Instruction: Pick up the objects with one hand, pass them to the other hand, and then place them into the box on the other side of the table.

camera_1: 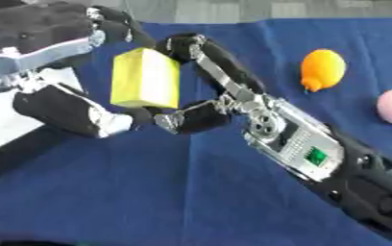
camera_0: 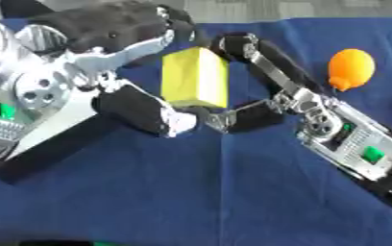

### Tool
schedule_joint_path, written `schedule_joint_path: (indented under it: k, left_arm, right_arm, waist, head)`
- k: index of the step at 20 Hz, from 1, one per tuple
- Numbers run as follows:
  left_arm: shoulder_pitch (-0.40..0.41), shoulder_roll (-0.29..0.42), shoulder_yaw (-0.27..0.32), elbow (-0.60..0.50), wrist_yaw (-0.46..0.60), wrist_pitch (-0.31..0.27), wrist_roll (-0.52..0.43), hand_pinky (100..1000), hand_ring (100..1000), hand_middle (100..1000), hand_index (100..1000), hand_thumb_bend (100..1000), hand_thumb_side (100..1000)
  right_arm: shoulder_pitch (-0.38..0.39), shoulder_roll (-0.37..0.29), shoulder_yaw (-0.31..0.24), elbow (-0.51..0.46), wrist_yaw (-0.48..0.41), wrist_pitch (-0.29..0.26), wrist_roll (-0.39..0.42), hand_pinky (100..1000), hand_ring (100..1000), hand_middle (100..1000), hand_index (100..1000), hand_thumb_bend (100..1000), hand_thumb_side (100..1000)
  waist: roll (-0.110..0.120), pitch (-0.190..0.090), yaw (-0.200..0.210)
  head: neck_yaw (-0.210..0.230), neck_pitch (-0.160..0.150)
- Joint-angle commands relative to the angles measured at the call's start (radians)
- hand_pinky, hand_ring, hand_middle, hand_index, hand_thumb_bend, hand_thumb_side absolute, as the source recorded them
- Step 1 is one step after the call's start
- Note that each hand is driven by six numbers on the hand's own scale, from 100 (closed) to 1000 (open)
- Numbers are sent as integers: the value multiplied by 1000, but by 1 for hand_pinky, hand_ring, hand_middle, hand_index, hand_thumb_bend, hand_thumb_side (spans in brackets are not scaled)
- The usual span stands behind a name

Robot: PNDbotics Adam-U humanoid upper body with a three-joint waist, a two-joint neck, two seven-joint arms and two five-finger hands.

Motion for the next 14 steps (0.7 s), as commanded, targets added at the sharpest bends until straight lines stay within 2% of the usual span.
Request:
schedule_joint_path:
  k: [1, 9, 14]
  left_arm:
    - [-20, 4, 5, -7, -16, 35, -25, 1000, 919, 843, 903, 357, 509]
    - [-17, 2, -3, -7, -31, 42, -33, 1000, 908, 825, 882, 351, 393]
    - [-17, 2, -10, -7, -42, 44, -49, 1000, 904, 819, 876, 362, 355]
  right_arm:
    - [-15, -5, -10, -10, -2, -8, 0, 711, 587, 441, 585, 210, 100]
    - [-14, -2, -4, -10, -9, -14, 0, 710, 586, 441, 585, 213, 100]
    - [-15, -1, -3, -10, -15, -19, 2, 708, 585, 441, 585, 213, 100]
  waist:
    - [13, -16, -1]
    - [14, -13, -1]
    - [15, -13, -1]
  head:
    - [1, -1]
    - [5, -1]
    - [7, -1]
